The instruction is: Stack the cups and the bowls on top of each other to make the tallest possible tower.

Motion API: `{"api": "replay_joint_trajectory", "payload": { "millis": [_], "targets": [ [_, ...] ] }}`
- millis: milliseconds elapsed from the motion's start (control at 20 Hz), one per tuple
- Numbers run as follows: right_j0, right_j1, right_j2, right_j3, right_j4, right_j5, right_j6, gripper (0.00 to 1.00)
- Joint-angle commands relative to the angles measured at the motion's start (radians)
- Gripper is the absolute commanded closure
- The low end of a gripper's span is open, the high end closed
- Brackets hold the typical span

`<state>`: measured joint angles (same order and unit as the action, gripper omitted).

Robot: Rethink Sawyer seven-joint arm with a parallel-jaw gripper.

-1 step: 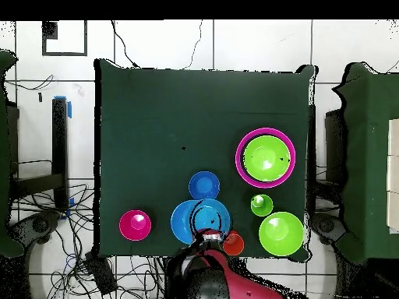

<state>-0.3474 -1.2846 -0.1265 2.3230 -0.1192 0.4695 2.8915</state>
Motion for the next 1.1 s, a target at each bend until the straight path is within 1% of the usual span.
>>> {"api": "replay_joint_trajectory", "payload": {
  "millis": [50,100,200,450,600,700,850,1100],
  "targets": [
    [-0.096,0.131,0.15,0.101,-0.119,-0.178,-0.22,1.0],
    [-0.097,0.162,0.135,0.092,-0.138,-0.209,-0.19,1.0],
    [-0.122,0.209,0.138,0.079,-0.173,-0.251,-0.167,1.0],
    [-0.163,0.264,0.141,0.046,-0.244,-0.259,-0.14,1.0],
    [-0.209,0.315,0.152,0.026,-0.292,-0.296,-0.136,1.0],
    [-0.221,0.327,0.159,0.02,-0.308,-0.303,-0.128,1.0],
    [-0.265,0.381,0.173,-0.009,-0.352,-0.333,-0.132,1.0],
    [-0.328,0.432,0.185,-0.063,-0.426,-0.341,-0.139,1.0]
  ]
}}
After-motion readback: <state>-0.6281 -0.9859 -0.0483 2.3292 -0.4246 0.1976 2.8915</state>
